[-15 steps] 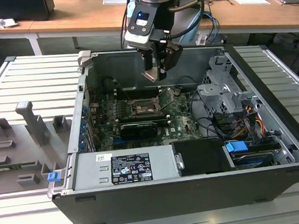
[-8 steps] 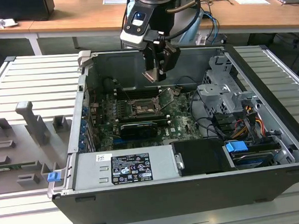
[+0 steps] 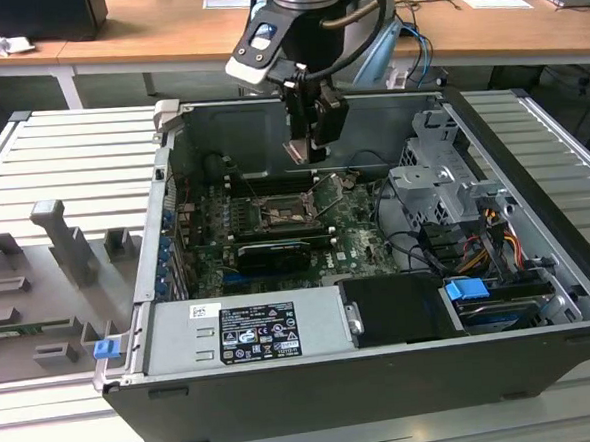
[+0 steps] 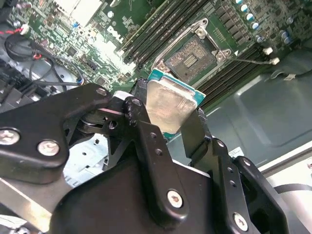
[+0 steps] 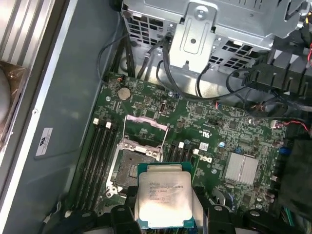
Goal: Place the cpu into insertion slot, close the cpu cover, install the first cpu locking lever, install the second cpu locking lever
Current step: 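Place the cpu into insertion slot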
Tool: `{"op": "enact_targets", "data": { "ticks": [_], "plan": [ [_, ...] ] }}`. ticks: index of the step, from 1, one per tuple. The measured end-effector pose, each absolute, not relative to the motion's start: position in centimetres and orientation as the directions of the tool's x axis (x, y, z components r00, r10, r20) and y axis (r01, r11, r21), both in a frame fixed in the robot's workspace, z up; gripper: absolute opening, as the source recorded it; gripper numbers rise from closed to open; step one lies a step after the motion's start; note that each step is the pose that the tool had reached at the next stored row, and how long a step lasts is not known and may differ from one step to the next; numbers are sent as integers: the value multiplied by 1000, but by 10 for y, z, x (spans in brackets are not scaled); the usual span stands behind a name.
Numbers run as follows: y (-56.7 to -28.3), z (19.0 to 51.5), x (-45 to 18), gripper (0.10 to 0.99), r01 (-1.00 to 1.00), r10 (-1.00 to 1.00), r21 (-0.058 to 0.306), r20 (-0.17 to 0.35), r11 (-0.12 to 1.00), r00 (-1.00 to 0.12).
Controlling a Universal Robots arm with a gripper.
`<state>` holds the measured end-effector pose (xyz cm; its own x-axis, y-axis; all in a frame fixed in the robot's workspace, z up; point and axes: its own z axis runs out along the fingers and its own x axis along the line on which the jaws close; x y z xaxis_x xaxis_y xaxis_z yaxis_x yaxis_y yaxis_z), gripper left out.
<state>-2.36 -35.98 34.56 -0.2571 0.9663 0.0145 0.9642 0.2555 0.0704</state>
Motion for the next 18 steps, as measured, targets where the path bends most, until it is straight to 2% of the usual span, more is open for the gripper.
{"op": "enact_targets", "data": {
  "ticks": [12, 18],
  "plan": [
    [-360, 342, -24, 525, 997, 999, 70, 14, 39, -40],
    [-360, 335, -30, 525, 997, 1000, 83, 14, 5, -6]
  ]
}}
